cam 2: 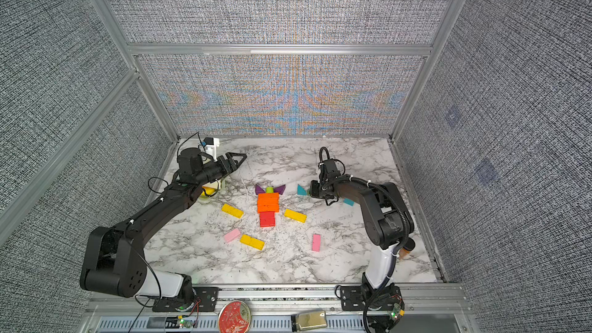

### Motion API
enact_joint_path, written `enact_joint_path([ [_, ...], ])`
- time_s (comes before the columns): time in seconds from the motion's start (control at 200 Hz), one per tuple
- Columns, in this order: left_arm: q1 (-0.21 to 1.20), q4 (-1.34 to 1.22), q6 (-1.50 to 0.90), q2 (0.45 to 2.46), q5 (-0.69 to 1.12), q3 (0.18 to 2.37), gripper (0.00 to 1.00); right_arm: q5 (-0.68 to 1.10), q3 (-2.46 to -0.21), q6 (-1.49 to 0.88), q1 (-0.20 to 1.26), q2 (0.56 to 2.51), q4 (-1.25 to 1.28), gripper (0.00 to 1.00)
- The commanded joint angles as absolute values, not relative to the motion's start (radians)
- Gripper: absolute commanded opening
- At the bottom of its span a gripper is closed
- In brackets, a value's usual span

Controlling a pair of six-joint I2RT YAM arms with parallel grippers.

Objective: Assemble a carrot with building blocks
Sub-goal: Assemble the building block at the center of the board.

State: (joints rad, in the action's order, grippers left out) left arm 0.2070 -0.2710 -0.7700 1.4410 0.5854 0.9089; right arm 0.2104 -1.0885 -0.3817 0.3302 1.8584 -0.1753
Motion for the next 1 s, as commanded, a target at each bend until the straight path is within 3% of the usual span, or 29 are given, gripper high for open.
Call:
enact_joint_path([
  [0.0, 0.207, -0.281, -0.756, 1.442, 0.592, 0.919, 0.77, 0.213, -1.088, -0.389, 0.333, 1.857, -0.182, 0.32],
  [0.785, 0.207, -0.281, -0.759, 1.448, 0.592, 0.919, 0.77, 0.200, -1.076, -0.430, 0.351, 1.817, -0.159, 0.32],
  [0.996, 0.207, -0.283, -0.759, 1.444, 0.592, 0.919, 0.77, 0.180, -1.086, -0.412, 0.355, 1.768, -0.190, 0.38],
])
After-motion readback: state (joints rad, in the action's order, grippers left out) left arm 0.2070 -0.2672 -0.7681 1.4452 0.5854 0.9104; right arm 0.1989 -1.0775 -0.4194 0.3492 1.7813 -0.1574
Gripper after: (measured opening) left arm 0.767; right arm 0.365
